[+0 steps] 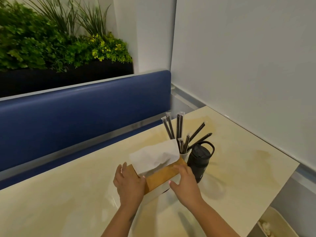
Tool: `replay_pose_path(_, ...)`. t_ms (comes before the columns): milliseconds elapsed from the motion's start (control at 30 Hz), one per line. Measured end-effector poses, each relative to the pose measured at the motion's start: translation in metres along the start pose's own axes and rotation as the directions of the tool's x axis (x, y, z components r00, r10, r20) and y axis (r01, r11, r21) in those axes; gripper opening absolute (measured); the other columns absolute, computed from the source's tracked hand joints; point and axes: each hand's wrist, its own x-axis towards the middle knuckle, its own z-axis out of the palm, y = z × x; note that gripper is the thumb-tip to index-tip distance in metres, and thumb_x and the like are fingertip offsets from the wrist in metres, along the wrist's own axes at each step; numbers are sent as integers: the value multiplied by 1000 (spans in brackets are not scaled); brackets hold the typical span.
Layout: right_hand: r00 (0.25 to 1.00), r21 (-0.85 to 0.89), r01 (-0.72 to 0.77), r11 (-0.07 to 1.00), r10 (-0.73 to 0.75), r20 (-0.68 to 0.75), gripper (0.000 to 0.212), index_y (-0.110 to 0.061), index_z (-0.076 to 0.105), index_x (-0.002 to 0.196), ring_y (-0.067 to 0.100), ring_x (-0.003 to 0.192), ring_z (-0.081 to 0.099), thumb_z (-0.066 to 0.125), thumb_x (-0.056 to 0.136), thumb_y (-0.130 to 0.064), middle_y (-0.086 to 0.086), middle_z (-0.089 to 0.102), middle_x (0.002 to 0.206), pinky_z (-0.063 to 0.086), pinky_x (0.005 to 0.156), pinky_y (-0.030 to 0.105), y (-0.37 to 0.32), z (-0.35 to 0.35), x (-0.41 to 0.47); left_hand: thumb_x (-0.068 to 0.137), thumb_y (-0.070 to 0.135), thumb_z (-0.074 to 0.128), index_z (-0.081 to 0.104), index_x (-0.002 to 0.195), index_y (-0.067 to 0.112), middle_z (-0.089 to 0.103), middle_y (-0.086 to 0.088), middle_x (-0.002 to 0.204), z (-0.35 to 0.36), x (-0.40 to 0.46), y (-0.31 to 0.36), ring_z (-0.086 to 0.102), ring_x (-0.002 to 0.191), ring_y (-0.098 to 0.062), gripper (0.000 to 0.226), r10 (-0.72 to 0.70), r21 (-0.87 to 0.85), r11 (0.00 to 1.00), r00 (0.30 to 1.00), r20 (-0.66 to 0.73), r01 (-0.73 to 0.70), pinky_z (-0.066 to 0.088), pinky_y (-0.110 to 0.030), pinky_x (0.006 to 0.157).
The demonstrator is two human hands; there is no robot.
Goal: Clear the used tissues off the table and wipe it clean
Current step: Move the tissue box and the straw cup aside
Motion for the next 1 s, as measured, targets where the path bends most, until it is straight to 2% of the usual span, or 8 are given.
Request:
replay_pose_path(133, 1000, -9, 8, 1000, -8, -5, 50, -28, 43, 132, 12, 126, 38, 64, 87, -28, -7, 36, 137, 33, 89, 16, -3, 2, 1, 82, 26, 68, 0, 148, 5, 13, -17, 154, 1, 13, 2, 15, 140, -34, 98, -166, -120, 976, 977, 137, 182, 18, -44, 114)
replay_pose_path(367, 1000, -38, 8, 999, -9, -18, 54, -27, 38, 136, 11, 131, 33, 62, 87, -28, -7, 32, 142, 32, 100, 20, -2, 9, -6, 44, 46, 67, -2, 149, 13, 25, -18, 149, -6, 16, 4, 36, 129, -40, 130, -326, -312, 856, 899, 293, 412, 40, -54, 101)
replay_pose_path(533, 1000, -38, 2, 999, -3, -27, 58, -27, 36, 139, 12, 133, 31, 62, 87, -28, -7, 30, 144, 33, 103, 21, -1, 9, -11, 64, 38, 75, 4, 148, 14, 33, -18, 143, -8, 16, 6, 41, 121, -42, 113, -356, -291, 825, 845, 399, 485, 44, -57, 93)
replay_pose_path(633, 999, -40, -8, 999, 6, -43, 58, -27, 36, 139, 11, 131, 33, 63, 87, -28, -7, 32, 142, 34, 99, 20, 1, 7, -11, 59, 38, 75, 11, 145, 9, 41, -17, 134, -12, 17, 4, 46, 113, -39, 111, -369, -263, 832, 840, 398, 489, 48, -50, 86)
replay_pose_path(733, 998, -22, -23, 999, 22, -61, 61, -25, 35, 139, 12, 131, 33, 64, 86, -27, -6, 32, 143, 33, 102, 22, 3, 8, -10, 77, 26, 69, 11, 144, 8, 44, -16, 129, -13, 17, -2, 49, 105, -36, 90, -375, -238, 843, 844, 384, 483, 50, -46, 79)
replay_pose_path(833, 997, 5, -50, 999, 50, -61, 69, -21, 30, 144, 14, 135, 30, 65, 85, -27, -5, 30, 147, 30, 107, 25, 2, 12, -9, 74, 27, 68, 23, 136, 5, 50, -13, 108, -18, 15, -5, 51, 85, -27, 80, -354, -229, 857, 851, 388, 461, 46, -33, 59)
replay_pose_path(900, 996, 36, -66, 997, 68, -56, 72, -22, 28, 145, 15, 136, 29, 66, 84, -28, -4, 31, 148, 30, 107, 26, 2, 16, -7, 68, 31, 70, 27, 132, 6, 50, -8, 97, -23, 12, -6, 50, 78, -22, 81, -341, -232, 862, 856, 389, 450, 44, -32, 57)
replay_pose_path(1000, 994, 81, -94, 992, 98, -50, 72, -24, 29, 145, 16, 135, 30, 67, 83, -29, -4, 35, 146, 33, 104, 27, 0, 19, -5, 76, 31, 71, 22, 138, 7, 49, -8, 104, -28, 11, -10, 48, 77, -20, 82, -351, -226, 861, 855, 382, 455, 44, -31, 56)
